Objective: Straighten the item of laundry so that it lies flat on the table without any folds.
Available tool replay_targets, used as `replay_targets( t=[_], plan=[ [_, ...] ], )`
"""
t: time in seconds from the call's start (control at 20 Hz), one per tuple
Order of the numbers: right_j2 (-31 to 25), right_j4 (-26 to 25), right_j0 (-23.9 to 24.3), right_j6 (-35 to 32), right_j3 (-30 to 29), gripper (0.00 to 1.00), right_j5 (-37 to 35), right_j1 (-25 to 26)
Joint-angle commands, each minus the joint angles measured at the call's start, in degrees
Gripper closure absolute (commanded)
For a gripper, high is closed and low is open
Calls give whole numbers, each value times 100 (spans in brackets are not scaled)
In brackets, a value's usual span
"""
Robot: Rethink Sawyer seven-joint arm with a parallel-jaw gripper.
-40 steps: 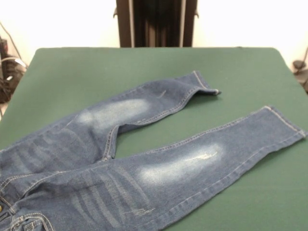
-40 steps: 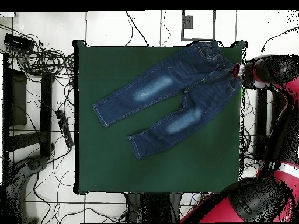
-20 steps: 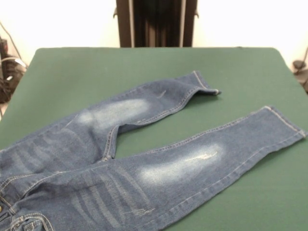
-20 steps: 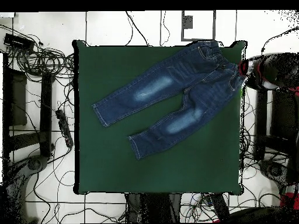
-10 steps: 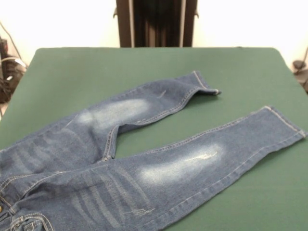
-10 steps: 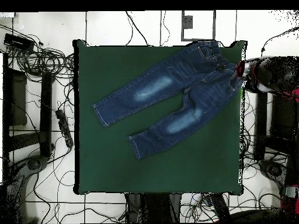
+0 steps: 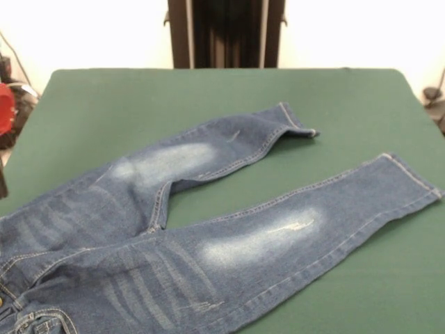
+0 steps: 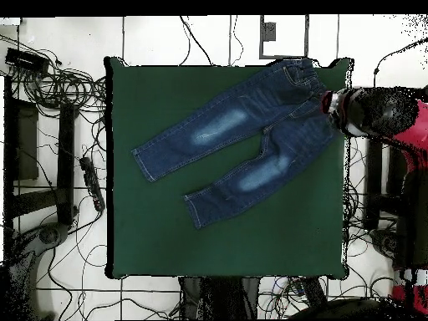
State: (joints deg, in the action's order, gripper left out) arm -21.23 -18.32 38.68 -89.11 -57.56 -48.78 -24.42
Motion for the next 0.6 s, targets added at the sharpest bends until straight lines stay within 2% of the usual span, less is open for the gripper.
replay_targets(
  t=[0.05, 0.6],
  plan=[
    [282, 352, -496, -2171, -1248, 0, 384, -68],
    [664, 809, -799, -2736, -1759, 0, 929, -160]
  ],
)
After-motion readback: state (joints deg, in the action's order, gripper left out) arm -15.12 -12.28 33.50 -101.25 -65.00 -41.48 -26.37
